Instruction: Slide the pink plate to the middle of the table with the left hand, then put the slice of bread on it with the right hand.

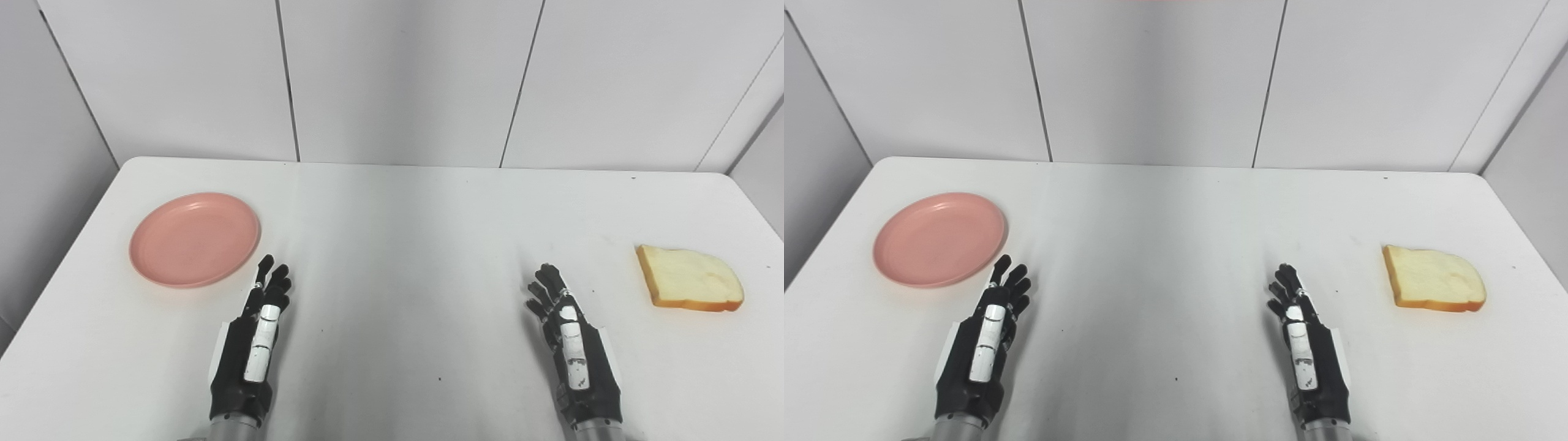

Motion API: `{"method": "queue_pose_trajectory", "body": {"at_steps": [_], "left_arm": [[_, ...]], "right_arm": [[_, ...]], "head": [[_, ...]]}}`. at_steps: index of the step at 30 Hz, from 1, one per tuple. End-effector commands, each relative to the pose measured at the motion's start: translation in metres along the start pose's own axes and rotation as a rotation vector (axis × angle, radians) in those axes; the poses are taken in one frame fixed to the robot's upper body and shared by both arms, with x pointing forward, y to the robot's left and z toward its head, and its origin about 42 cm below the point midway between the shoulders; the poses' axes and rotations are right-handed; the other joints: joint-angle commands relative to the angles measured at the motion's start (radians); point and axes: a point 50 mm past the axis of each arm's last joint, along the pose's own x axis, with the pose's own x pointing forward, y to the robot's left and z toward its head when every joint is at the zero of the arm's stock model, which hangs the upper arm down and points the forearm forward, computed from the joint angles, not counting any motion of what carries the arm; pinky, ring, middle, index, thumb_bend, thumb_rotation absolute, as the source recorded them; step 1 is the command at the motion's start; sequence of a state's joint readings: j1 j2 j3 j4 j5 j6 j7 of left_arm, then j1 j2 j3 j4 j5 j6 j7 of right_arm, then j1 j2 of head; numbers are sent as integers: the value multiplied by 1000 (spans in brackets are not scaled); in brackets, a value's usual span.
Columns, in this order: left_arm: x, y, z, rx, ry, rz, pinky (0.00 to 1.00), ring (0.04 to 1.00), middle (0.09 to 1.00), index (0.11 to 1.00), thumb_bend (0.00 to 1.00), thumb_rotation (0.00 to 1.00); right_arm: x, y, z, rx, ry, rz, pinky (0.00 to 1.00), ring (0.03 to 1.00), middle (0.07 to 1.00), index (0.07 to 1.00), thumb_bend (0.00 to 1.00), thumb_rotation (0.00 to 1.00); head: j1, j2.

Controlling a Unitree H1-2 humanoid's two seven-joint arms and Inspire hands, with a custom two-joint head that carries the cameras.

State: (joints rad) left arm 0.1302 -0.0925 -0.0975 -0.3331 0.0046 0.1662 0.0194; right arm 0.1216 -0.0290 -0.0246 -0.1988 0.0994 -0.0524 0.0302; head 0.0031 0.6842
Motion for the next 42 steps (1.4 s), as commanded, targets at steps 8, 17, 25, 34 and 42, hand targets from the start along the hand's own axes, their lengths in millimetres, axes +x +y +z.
{"method": "queue_pose_trajectory", "body": {"at_steps": [8, 17, 25, 34, 42], "left_arm": [[2, -1, 11, 4, -63, -16, 981, 962, 955, 956, 750, 862], [2, -1, 12, -1, -66, -14, 980, 959, 952, 955, 750, 857], [2, -1, 12, 2, -64, -14, 988, 961, 951, 956, 743, 860], [3, -5, 9, 13, -65, -23, 995, 970, 957, 961, 727, 884], [5, -19, -4, 36, -77, -29, 980, 969, 960, 965, 618, 901]], "right_arm": [[-5, -2, 1, -5, 2, 0, 917, 916, 931, 909, 851, 964], [-5, -1, 1, -8, 6, -3, 910, 916, 930, 904, 869, 961], [-4, -1, 1, -8, 9, -4, 904, 912, 926, 897, 871, 955], [-4, -5, -3, -7, 9, 1, 916, 923, 933, 901, 866, 960], [-5, -22, -18, 5, 12, 6, 933, 929, 940, 909, 831, 964]], "head": [[0, 1], [-2, 0], [-1, -1], [32, -30], [134, -106]]}}
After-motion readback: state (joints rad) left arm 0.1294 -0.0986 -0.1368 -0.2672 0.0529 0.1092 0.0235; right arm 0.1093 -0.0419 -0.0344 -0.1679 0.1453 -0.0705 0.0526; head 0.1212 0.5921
